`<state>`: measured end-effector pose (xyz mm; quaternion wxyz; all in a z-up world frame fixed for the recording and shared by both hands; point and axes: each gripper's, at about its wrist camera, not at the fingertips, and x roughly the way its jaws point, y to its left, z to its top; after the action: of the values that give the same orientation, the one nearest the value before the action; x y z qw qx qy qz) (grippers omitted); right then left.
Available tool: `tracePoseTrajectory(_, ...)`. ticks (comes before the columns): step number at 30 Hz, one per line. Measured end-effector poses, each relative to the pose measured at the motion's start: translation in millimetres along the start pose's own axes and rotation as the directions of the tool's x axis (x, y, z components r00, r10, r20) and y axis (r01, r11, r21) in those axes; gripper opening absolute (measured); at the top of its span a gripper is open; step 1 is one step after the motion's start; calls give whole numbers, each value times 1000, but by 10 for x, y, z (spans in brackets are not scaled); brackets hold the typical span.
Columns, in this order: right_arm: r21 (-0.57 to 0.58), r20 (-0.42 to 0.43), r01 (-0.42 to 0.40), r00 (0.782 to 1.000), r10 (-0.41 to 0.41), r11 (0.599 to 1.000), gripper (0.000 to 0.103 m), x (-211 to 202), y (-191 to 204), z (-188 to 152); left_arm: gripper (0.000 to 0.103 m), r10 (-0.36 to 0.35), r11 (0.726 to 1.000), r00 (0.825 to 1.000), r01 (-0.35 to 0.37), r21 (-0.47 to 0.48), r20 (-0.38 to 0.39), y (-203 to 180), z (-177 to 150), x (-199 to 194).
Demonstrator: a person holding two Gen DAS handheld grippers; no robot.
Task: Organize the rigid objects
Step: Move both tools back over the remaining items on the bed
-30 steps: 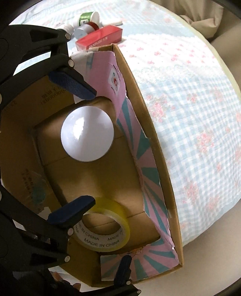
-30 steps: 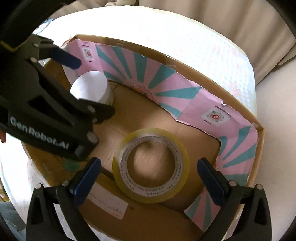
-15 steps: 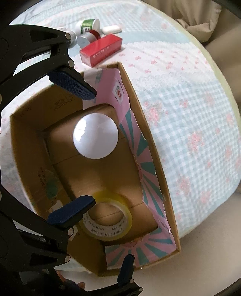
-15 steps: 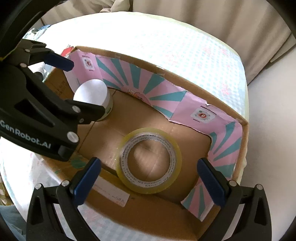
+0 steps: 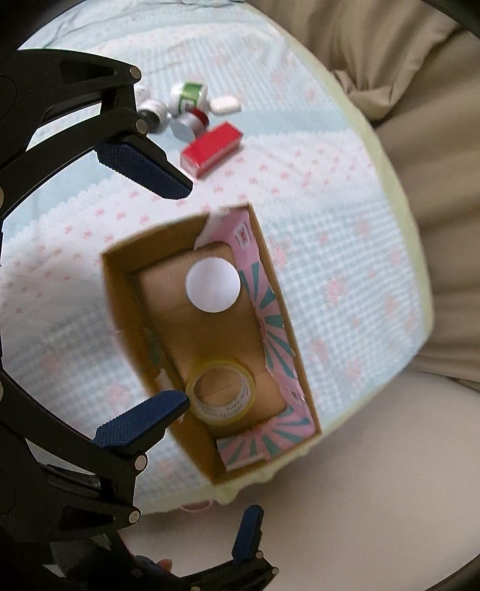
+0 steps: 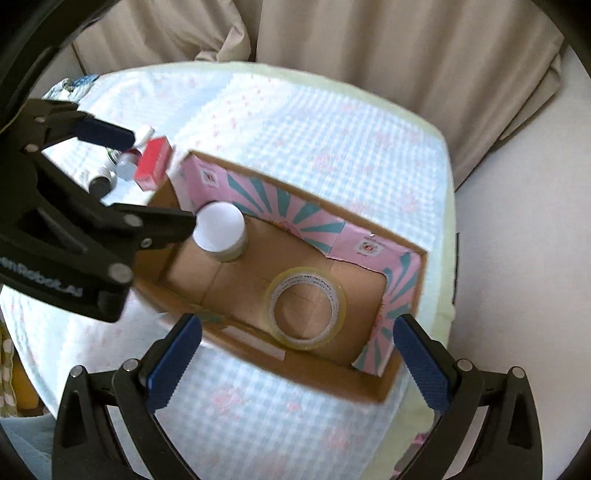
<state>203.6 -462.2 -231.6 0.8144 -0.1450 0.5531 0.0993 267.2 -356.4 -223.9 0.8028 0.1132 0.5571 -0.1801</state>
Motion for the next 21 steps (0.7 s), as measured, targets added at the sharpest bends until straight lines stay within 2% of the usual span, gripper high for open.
tracePoseTrajectory(4,27,22,17,1000,-18,999,103,-451,160,28,103,-3,999,998,5,-36,64,244,-259,-519)
tracePoseTrajectory(7,35,46,36,998,-38,999,103,-744,377,40,103,21,998,994,-15,-55,112,505,-522,-932)
tracePoseTrajectory(12,69,90,59,994,-65,996,103,-1134,871,70,103,77,993,982,-59,-104,175,1144,-1058,-1494)
tracePoseTrajectory(16,143,126,22,991,-40,990,103,-1340,1303,156,103,92,991,978,-71,-116,187,1713,-1457,-1766)
tracePoseTrajectory(21,218,143,-21,990,-11,976,103,-1381,1861,360,103,91,994,977,-79,-70,192,2420,-1867,-1930)
